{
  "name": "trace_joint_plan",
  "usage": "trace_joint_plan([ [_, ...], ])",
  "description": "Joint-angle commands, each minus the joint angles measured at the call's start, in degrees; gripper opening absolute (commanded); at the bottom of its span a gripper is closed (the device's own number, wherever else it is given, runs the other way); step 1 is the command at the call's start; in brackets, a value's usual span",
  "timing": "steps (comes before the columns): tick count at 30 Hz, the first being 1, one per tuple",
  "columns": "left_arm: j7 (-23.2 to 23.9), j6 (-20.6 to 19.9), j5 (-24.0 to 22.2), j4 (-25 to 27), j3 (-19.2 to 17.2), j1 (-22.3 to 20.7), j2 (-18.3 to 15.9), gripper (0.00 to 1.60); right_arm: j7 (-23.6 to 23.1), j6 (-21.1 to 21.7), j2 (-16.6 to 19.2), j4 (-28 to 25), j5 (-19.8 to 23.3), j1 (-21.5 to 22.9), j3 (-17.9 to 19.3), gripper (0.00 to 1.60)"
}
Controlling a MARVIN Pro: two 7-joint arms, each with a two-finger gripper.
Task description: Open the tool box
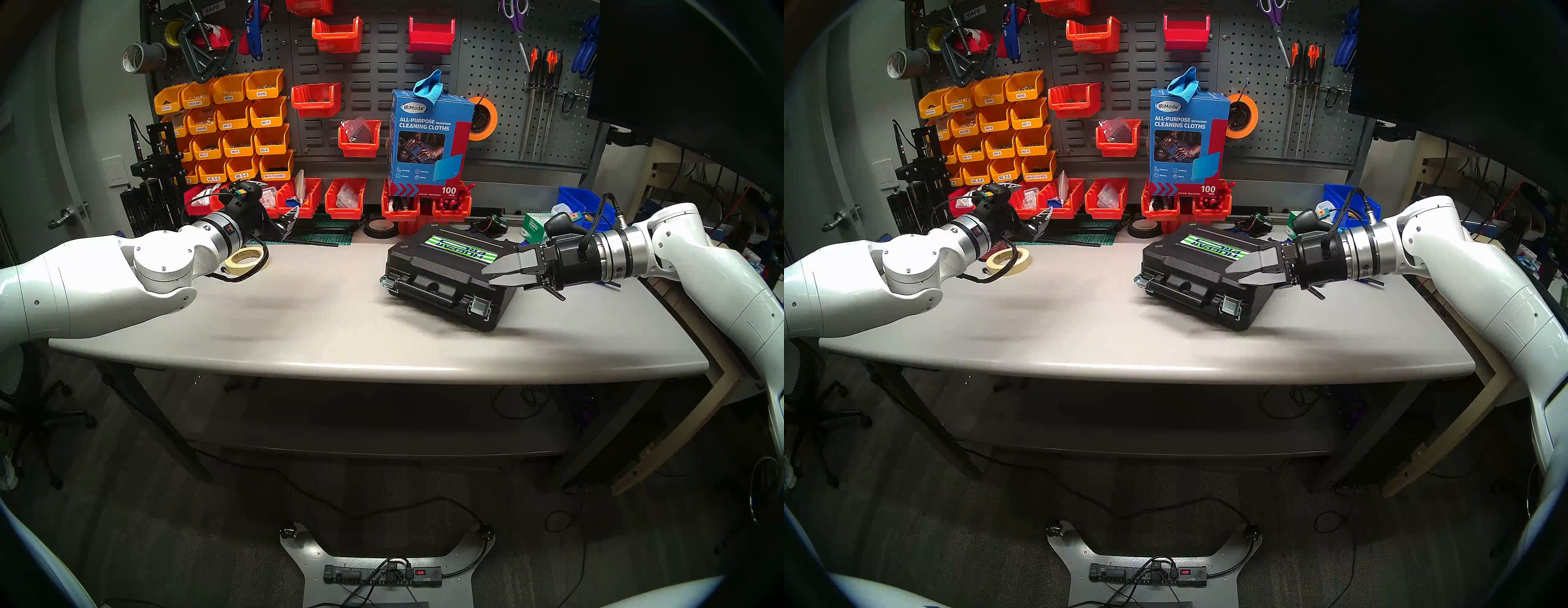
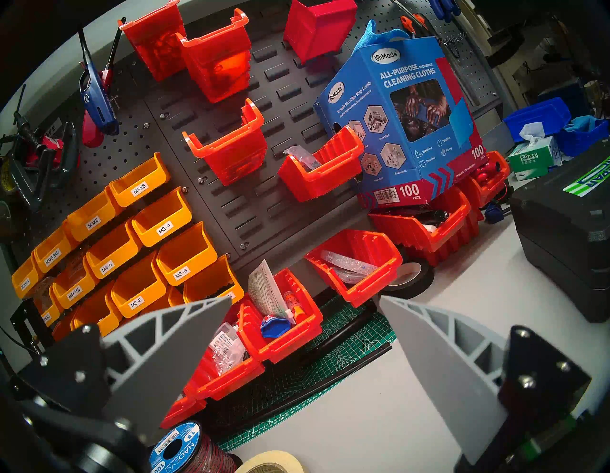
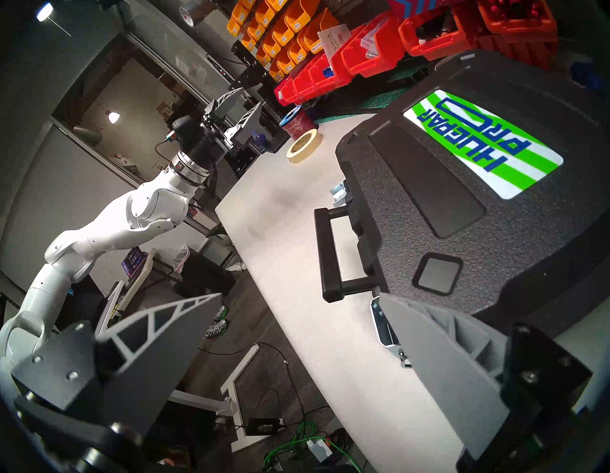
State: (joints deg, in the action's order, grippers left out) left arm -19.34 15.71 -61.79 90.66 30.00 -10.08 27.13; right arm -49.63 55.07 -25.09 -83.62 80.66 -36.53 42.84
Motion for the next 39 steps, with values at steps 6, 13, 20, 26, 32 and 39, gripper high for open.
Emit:
trace_joint_plan([
  [6,0.03,0.22,0.06,-0.05,-0.74,-0.94,0.07,1.6,-6.46,-0.07,0.38,-0.72,-1.47,2.01,-2.0,1.6],
  [13,-0.02,0.21,0.08,-0.05,-0.74,-0.93,0.08,1.6,-6.5,-0.07,1.42,-1.32,-2.72,2.81,-3.86,1.6],
  [20,-0.06,0.22,0.1,-0.05,-0.74,-0.93,0.08,1.6,-6.07,-0.07,2.01,-1.89,-3.41,3.82,-5.39,1.6],
  [26,-0.08,0.22,0.11,-0.04,-0.74,-0.93,0.08,1.6,-6.34,-0.07,2.33,-2.28,-3.85,4.66,-6.54,1.6],
  [32,-0.09,0.22,0.12,-0.04,-0.74,-0.93,0.08,1.6,-5.78,-0.07,1.84,-1.76,-4.01,6.24,-6.79,1.6],
  [39,-0.14,0.22,0.13,-0.04,-0.73,-0.91,0.09,1.6,-6.1,-0.07,1.04,0.49,-3.63,9.13,-5.57,1.6],
])
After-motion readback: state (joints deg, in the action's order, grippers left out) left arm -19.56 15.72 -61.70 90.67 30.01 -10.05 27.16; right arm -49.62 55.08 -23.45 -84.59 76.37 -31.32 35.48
